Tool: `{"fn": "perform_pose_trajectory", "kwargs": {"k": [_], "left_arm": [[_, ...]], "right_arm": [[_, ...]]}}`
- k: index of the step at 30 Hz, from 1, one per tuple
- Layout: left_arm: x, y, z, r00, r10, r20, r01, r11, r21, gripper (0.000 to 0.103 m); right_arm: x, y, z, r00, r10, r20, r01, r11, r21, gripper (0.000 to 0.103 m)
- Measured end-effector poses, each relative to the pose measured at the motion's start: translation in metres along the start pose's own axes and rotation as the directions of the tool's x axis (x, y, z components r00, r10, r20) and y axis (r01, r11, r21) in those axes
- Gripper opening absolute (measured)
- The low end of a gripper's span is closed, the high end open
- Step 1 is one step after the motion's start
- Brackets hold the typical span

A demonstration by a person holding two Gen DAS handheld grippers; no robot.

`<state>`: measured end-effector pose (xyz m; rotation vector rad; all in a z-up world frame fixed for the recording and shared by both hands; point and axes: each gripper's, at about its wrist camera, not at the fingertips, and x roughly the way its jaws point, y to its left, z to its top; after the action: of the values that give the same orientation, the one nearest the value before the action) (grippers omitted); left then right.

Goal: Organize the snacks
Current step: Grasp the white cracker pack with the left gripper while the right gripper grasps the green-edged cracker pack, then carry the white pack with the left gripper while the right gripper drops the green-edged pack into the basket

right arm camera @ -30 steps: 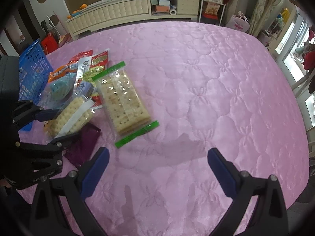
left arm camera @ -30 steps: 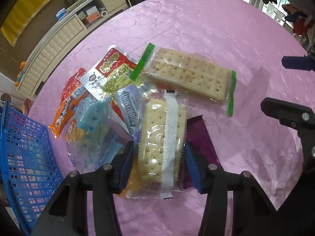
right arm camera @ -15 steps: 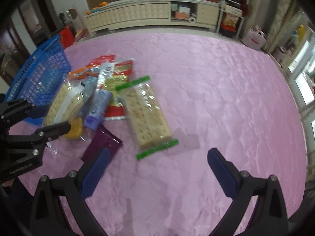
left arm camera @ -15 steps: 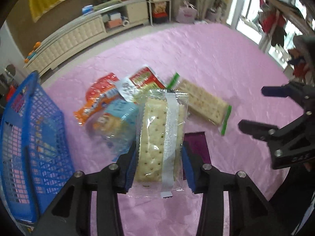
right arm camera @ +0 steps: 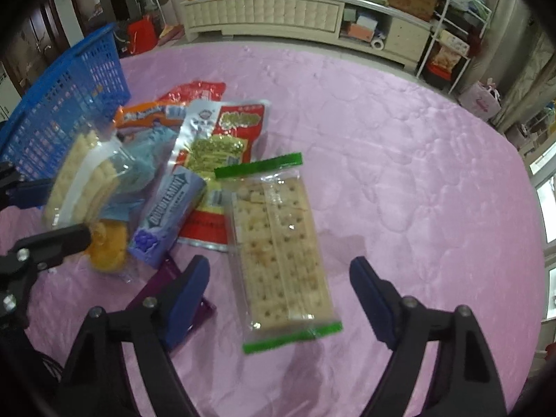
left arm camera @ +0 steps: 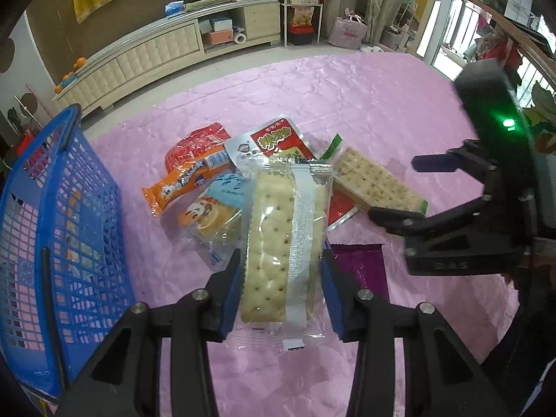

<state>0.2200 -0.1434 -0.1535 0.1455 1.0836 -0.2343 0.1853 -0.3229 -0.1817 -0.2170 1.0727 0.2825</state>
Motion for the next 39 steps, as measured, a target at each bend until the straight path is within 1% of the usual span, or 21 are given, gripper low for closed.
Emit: {"fn": "perform_pose_trajectory", "kwargs": {"k": [1,3,4,7,9,12,15,17,22,25,30,36,39], "left_arm": [[0.002,0.0,0.0,1.0,0.003,-0.004,-0.003,1.0,0.002,0.04],[0.002,0.001,0.001,1.0,0.007,-0.008,-0.007,1.0,0.003,0.04],[0.002,0.001,0.0,1.0,0.005,-0.008,-0.005,1.0,0.003,0.04],[0.002,0.005,-0.002,1.0,-0.003,-0.011,0.003,1.0,-0.008,0.04],[0.001,0.009,-0.003,1.0,-0.005,-0.012,0.005,1.0,-0.029,0.04],[-0.003,0.013,-0.008,1.0,-0.016,-0.012,0.016,0.999,-0.048,0.04],[-0.012,0.013,-0.012,1.0,-0.013,0.0,0.013,0.999,-0.048,0.04],[-0.021,0.013,-0.015,1.0,-0.012,0.014,0.012,0.999,-0.045,0.04],[-0.049,0.015,-0.02,0.998,-0.018,0.06,0.021,0.998,-0.051,0.04],[-0.07,0.018,-0.023,0.994,-0.032,0.102,0.037,0.998,-0.056,0.04],[-0.108,0.027,-0.026,0.985,-0.028,0.173,0.038,0.998,-0.054,0.04],[-0.153,0.055,-0.034,0.968,0.005,0.249,0.013,0.997,-0.071,0.04],[-0.168,0.073,-0.04,0.963,0.032,0.267,-0.007,0.996,-0.092,0.04]], "right_arm": [[0.006,0.001,0.001,1.0,-0.016,-0.007,0.016,1.0,-0.007,0.085],[0.012,0.001,0.001,1.0,-0.014,-0.024,0.013,1.0,-0.013,0.075],[0.015,0.0,0.0,0.999,-0.002,-0.032,0.002,1.0,-0.01,0.066],[0.017,-0.002,-0.003,1.0,0.001,-0.028,-0.001,1.0,-0.006,0.064],[0.016,-0.001,-0.006,1.0,-0.003,-0.021,0.003,1.0,-0.013,0.06],[0.012,-0.001,-0.01,1.0,0.005,-0.019,-0.005,1.0,-0.011,0.059],[0.004,-0.002,-0.013,1.0,0.009,-0.013,-0.008,1.0,0.009,0.059],[-0.008,-0.001,-0.014,1.0,0.016,-0.001,-0.016,1.0,0.023,0.059],[-0.046,0.012,-0.014,0.999,-0.012,0.04,0.012,1.0,0.004,0.059],[-0.073,0.024,-0.009,0.997,-0.024,0.076,0.024,1.0,-0.01,0.059],[-0.12,0.049,0.005,0.99,-0.032,0.139,0.037,0.999,-0.032,0.059],[-0.157,0.089,0.023,0.977,-0.016,0.211,0.033,0.996,-0.079,0.059],[-0.169,0.111,0.034,0.971,0.002,0.241,0.026,0.993,-0.114,0.059]]}}
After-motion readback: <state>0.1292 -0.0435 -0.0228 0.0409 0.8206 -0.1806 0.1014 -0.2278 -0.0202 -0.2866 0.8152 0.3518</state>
